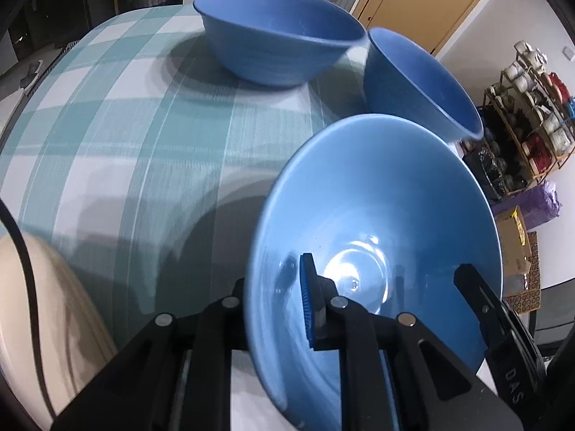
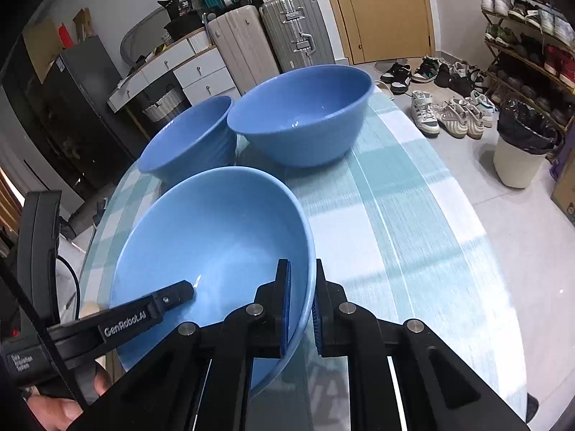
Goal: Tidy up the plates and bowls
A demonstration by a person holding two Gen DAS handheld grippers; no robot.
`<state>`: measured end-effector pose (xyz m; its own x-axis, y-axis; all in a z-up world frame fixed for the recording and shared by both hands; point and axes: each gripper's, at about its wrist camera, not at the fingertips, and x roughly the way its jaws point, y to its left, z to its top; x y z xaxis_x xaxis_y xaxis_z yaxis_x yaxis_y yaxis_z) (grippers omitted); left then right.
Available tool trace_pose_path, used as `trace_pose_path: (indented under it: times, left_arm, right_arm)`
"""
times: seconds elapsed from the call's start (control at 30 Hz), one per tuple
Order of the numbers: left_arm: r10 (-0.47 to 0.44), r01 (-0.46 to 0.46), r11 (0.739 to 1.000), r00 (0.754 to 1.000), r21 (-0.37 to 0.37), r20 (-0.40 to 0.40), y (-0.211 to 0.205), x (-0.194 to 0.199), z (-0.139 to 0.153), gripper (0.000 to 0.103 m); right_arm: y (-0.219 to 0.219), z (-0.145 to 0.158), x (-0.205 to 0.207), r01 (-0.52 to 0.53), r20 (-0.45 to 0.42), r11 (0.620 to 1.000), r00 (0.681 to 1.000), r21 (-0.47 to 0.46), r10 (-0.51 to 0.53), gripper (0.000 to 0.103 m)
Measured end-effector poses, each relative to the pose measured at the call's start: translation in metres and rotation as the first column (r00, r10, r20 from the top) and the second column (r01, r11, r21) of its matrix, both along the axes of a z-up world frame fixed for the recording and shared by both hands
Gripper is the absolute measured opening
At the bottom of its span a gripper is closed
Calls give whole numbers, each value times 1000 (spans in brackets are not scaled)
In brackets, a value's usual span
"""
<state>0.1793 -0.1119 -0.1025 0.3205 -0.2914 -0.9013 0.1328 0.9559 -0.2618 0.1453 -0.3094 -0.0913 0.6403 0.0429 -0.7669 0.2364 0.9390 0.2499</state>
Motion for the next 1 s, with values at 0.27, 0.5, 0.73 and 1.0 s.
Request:
trace_pose_path:
  times: [0.27,0.5,0.73,1.0]
  left_arm:
    - [-78,77,997,997,22,17,-17,-58,-1,14]
    - [-111,111,994,994,21,22,-21,-85,-4,14]
    - [-100,99,995,995,31,15,-10,-86,-6,14]
    - [-93,92,995,996,28,6,-3,-85,-9,14]
  right_arm:
    - [-14,1,-71,50,27,999,998,6,-50,10]
    - [-25,-1,-114,76,30,996,997,57,-77,10]
    - [-13,0,-112,36,29,998,999,49,-37,10]
    - [-5,1,-105,7,32,999,999,47,-8,10]
